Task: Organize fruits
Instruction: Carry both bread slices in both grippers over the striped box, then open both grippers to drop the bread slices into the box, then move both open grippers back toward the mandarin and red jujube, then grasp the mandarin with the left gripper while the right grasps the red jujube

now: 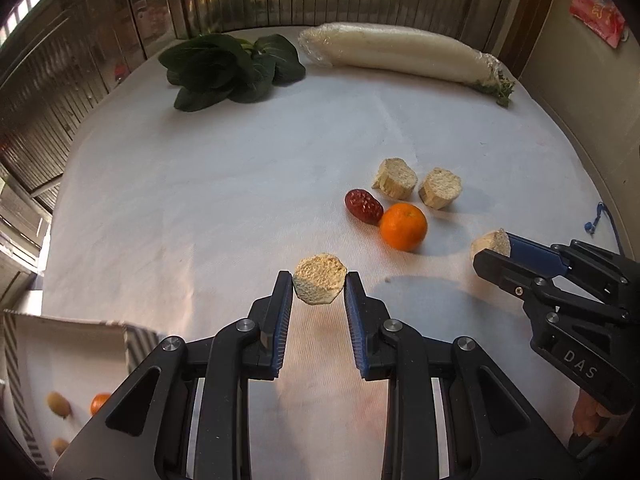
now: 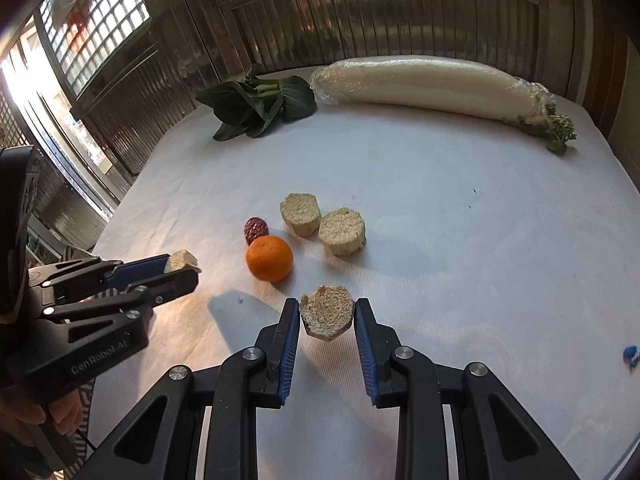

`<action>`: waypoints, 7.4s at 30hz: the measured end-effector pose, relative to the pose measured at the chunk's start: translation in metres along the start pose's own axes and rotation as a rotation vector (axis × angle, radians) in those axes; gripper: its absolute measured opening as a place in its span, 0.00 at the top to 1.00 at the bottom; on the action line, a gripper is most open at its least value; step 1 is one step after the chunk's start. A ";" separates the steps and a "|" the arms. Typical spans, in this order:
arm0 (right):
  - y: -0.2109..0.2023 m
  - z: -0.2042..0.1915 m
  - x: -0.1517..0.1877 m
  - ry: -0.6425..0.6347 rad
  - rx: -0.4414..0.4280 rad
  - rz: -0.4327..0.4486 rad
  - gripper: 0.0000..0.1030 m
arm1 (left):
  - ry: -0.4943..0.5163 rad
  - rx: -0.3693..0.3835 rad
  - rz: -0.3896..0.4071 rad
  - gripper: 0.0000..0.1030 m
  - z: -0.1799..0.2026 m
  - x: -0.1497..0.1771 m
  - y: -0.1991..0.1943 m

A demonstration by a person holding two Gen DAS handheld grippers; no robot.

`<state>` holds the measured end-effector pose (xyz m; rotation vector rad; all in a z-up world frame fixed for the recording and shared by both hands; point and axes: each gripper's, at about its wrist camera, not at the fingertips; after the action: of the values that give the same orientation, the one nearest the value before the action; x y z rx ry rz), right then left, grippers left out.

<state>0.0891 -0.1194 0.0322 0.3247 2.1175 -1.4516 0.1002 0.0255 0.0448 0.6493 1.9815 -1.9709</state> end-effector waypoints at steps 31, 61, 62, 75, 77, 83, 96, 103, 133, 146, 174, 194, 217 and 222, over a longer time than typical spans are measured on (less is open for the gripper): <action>-0.050 -0.110 0.059 -0.186 -0.103 -0.026 0.74 | -0.096 -0.016 0.014 0.75 -0.051 0.093 -0.093; -0.031 -0.241 0.076 -0.456 -0.288 -0.107 0.74 | -0.278 -0.177 -0.006 0.75 -0.141 0.158 -0.125; -0.030 -0.245 0.077 -0.465 -0.296 -0.111 0.74 | -0.283 -0.179 -0.008 0.75 -0.142 0.159 -0.126; -0.004 -0.285 0.085 -0.538 -0.373 -0.187 0.74 | -0.387 -0.229 -0.076 0.75 -0.181 0.199 -0.120; 0.002 -0.289 0.088 -0.550 -0.373 -0.202 0.74 | -0.392 -0.234 -0.082 0.75 -0.183 0.203 -0.119; 0.016 -0.297 0.095 -0.567 -0.367 -0.235 0.74 | -0.416 -0.241 -0.108 0.75 -0.190 0.210 -0.108; 0.046 -0.304 0.100 -0.596 -0.324 -0.292 0.74 | -0.434 -0.255 -0.117 0.75 -0.190 0.206 -0.092; 0.054 -0.308 0.103 -0.615 -0.302 -0.291 0.74 | -0.436 -0.258 -0.121 0.75 -0.192 0.207 -0.088; 0.015 -0.280 0.087 -0.513 -0.357 -0.202 0.65 | -0.447 -0.282 -0.081 0.41 -0.189 0.194 -0.105; -0.012 -0.232 0.065 -0.412 -0.266 -0.112 0.62 | -0.379 -0.227 -0.033 0.41 -0.154 0.158 -0.108; -0.038 -0.025 0.045 -0.025 0.006 -0.038 0.61 | -0.114 0.078 -0.005 0.41 -0.002 0.010 -0.034; -0.017 0.027 0.013 0.047 -0.017 -0.006 0.61 | -0.047 0.103 -0.058 0.70 0.038 -0.035 0.036; 0.084 -0.045 -0.056 -0.159 -0.044 -0.067 0.80 | -0.185 -0.013 -0.084 0.71 -0.046 0.015 0.009; 0.069 -0.043 -0.046 -0.154 -0.047 -0.071 0.82 | -0.195 -0.017 -0.075 0.71 -0.048 0.020 0.002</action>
<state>0.1475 -0.0488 0.0154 0.1168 2.0533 -1.4157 0.0900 0.0756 0.0350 0.3682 1.9278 -1.9743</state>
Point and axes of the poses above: each gripper's, at about its wrist camera, not at the fingertips, and y roughly the way its jaws point, z to its right, x to its underside, and after that the axes turned 5 degrees about -x, right-handed
